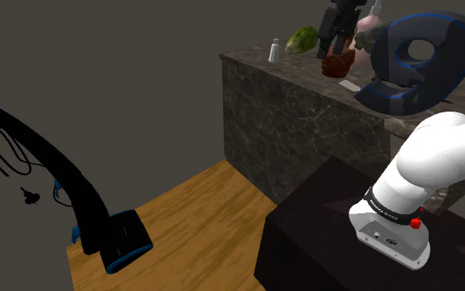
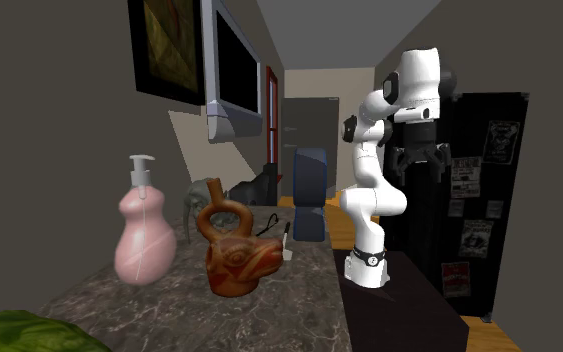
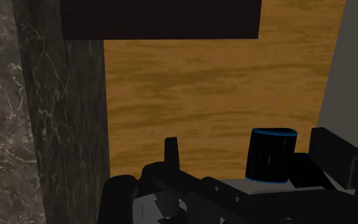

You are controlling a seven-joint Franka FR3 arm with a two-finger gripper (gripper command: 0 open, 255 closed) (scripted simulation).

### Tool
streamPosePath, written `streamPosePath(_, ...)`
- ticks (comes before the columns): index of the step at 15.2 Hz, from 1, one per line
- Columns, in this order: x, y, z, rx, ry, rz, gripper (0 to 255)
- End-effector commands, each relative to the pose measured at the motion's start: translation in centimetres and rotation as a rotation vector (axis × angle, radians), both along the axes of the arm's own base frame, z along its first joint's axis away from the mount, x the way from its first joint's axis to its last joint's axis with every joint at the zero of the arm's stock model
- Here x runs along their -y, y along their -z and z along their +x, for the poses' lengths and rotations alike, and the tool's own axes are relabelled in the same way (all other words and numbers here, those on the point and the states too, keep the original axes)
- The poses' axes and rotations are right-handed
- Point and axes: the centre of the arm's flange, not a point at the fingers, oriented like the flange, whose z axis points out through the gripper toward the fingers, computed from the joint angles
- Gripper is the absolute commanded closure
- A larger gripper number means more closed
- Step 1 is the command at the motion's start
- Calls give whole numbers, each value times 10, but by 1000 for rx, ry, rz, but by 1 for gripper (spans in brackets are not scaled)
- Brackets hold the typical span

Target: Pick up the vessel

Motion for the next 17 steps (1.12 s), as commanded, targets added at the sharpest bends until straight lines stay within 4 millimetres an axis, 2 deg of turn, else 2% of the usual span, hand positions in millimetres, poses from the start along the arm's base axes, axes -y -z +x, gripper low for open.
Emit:
streamPosePath(1, 0, 0, 0, 0, 0, 0, 0)
streamPosePath(9, 97, 4, -12, -41, -288, -34, 0)
streamPosePath(17, 193, 4, 4, -82, -576, -68, 0)
